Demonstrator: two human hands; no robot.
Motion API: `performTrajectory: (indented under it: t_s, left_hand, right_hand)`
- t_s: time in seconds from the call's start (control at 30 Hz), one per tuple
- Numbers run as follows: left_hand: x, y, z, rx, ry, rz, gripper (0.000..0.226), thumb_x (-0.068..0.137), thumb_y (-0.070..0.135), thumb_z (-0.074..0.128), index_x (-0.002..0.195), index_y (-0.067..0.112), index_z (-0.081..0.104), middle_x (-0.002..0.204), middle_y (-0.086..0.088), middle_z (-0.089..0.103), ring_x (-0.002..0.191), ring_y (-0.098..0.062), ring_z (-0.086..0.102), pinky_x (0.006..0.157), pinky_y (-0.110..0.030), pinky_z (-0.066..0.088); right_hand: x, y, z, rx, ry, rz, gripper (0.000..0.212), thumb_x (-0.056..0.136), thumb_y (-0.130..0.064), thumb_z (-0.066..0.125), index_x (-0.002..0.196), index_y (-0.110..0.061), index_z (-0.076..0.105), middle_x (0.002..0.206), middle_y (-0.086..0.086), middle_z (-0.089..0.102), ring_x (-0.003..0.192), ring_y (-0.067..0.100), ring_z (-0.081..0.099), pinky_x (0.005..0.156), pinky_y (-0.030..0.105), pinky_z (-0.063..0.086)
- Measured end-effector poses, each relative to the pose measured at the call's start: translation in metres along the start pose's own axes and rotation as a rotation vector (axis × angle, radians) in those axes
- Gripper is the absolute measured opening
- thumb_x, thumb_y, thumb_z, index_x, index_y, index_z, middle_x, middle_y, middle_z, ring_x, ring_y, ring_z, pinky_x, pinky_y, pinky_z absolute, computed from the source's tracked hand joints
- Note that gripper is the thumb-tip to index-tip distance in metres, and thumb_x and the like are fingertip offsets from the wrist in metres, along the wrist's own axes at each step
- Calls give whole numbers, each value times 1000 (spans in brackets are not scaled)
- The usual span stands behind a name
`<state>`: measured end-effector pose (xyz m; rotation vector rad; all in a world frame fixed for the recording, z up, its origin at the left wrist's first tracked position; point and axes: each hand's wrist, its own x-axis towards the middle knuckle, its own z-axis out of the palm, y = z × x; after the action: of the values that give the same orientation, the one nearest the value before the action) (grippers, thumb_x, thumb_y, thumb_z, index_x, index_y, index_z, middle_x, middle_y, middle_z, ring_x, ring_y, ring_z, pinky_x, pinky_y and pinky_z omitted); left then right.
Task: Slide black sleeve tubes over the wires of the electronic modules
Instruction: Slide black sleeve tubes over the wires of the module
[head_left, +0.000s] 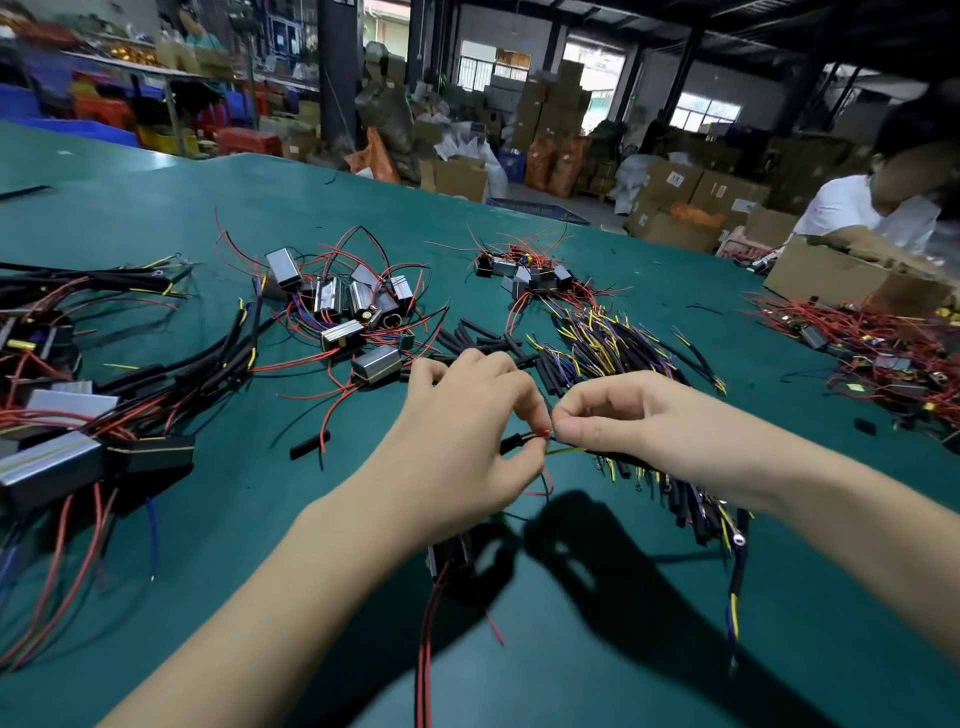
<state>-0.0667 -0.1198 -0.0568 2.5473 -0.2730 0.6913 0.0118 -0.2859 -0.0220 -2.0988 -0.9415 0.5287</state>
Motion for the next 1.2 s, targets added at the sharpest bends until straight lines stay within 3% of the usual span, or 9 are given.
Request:
performTrajectory:
  t_s: [0.2,0.4,0.57,0.7,0.87,0.97,1.07,1.2]
  left_hand:
    - [2,1,-7,117,74,123,13,83,34,53,83,22,60,81,9,57,84,-16,53,77,-36,36]
    - [2,-2,-8,232,60,275,9,84,26,57,79,20,61,76,4,57,74,-22,55,65,-35,39]
    - [4,1,-9,287,46,309,17,87,28,49,76,19,58,73,4,55,71,-21,51,63,-34,38]
    - [3,-2,-10,180,31,227,20,90,30,49,80,18,60,78,5,58,78,-18,54,67,-31,36]
    - [3,-4,-7,75,40,138,20,89,33,48,82,18,60,80,7,58,81,-14,53,72,-30,36]
    - [3,-4,-8,110,18,158,22,89,37,46,84,20,60,82,7,58,84,-14,54,73,-28,35]
    - [3,-5,-9,139,-6,198,27,88,43,42,85,21,59,82,7,58,83,-14,54,73,-30,38]
    - [4,-5,-9,101,-7,228,18,89,33,52,83,17,60,80,5,57,80,-17,55,70,-34,42]
  right_hand:
    - [2,3,-1,238,-31,40,23,76,-36,64,86,-16,68,86,7,57,85,17,45,83,36,29]
    - [-1,7,1,164,4,18,17,79,-34,62,81,-18,64,71,-9,56,66,2,46,62,10,36]
    - [-4,5,4,98,31,3,15,90,-21,60,86,-7,62,78,5,51,75,13,41,71,27,32]
    - [-4,2,9,72,102,-50,11,92,-16,58,83,-11,63,72,-4,51,68,7,41,61,17,33]
    - [-3,2,13,79,146,-63,13,93,-17,58,83,-10,62,72,1,52,68,11,41,63,23,31]
    - [-1,3,13,132,133,-37,15,92,-18,57,78,-16,63,66,-4,54,58,5,42,57,14,31]
    - [1,7,12,207,102,15,15,83,-31,61,77,-18,65,66,0,57,64,17,41,60,24,30]
    - [3,9,11,325,28,56,20,75,-33,62,80,-14,66,69,5,58,63,9,50,57,19,36]
